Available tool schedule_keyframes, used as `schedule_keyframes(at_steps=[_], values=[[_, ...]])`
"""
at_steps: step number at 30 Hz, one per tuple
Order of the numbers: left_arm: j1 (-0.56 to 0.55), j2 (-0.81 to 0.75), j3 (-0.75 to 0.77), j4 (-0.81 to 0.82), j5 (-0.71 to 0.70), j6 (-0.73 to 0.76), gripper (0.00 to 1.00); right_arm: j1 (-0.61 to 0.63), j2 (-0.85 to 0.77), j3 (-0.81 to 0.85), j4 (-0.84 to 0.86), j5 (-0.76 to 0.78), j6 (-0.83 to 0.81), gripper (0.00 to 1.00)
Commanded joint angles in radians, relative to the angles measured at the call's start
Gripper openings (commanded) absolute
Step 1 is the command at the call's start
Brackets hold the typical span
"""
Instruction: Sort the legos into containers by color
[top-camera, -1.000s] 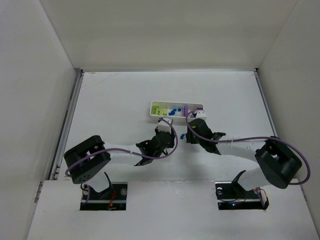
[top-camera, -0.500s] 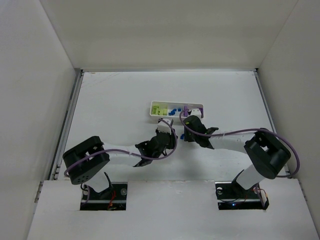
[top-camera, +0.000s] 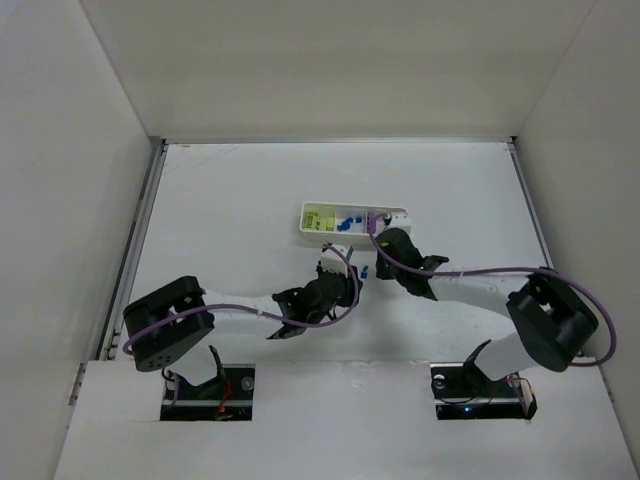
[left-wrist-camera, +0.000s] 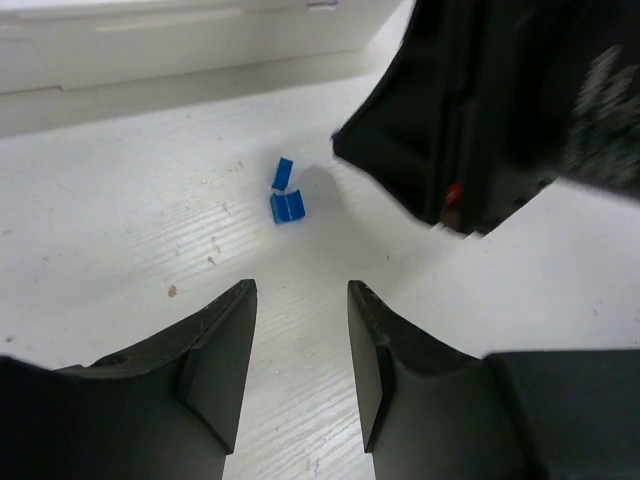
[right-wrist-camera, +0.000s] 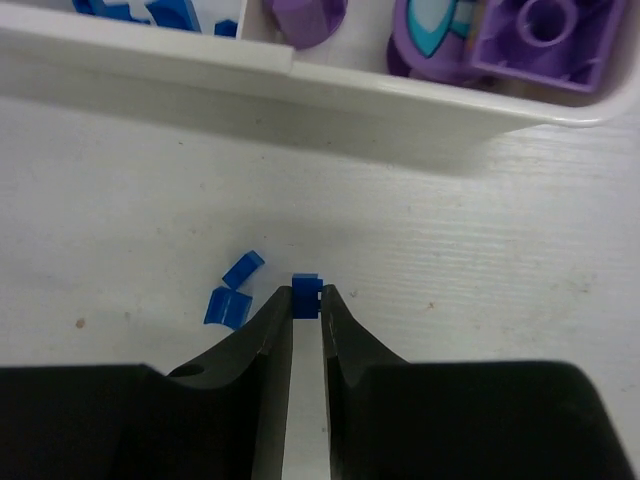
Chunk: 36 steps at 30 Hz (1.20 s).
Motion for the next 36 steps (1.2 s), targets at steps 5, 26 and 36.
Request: schedule_keyframes(at_steps=[5,26,36], values=[[-0.028,0.051,0.058,-0.009,-0.076,-0.028,0.39,-0.051,-0.168,0.027,0.05,-0.018,0.013,0.2],[-0.071,0.183,0.132,-0.008,-0.133,-0.09,0.43,-0.1,-0.022,0.25,0.158,-0.092,0.005,0.49],[-0.068,0.306,0.226,-0.052,-0.236,0.01,0.43,-0.123,-0.295,-0.025,0.21,-0.092,0.033,0.48]])
